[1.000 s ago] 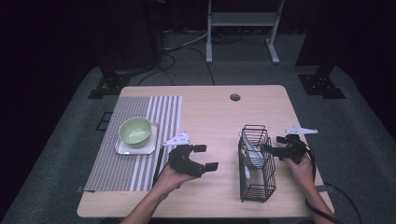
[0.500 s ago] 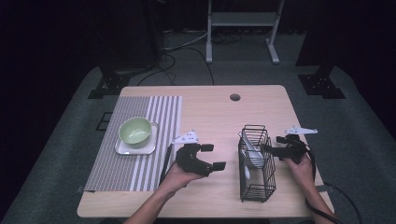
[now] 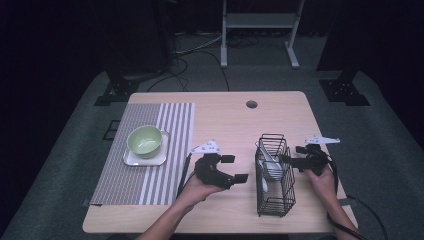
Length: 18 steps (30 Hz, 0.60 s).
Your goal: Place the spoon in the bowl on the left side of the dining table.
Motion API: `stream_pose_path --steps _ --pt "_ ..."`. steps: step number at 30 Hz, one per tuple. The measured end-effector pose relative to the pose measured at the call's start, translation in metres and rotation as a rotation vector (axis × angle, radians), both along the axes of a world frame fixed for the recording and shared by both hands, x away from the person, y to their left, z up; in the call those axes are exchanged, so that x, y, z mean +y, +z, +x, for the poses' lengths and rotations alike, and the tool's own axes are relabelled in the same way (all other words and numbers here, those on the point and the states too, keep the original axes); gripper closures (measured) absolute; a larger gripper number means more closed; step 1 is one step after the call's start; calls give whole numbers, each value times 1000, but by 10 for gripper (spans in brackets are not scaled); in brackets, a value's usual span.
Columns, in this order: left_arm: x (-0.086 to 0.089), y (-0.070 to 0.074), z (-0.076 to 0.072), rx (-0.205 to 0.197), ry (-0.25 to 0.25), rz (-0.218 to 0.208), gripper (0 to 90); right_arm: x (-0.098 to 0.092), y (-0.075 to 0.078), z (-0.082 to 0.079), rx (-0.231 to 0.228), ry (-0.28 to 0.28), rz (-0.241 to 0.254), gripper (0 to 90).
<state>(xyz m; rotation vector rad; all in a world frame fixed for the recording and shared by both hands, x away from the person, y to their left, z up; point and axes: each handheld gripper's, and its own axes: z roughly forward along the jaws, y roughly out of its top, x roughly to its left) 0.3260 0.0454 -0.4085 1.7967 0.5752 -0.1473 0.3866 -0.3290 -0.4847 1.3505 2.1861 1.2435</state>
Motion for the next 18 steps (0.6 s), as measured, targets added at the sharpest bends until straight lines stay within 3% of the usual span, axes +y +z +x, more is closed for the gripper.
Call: stream_pose_path --steps 18 --pt "-22 10 -2 3 -25 -10 54 0 0 0 2 1 5 167"
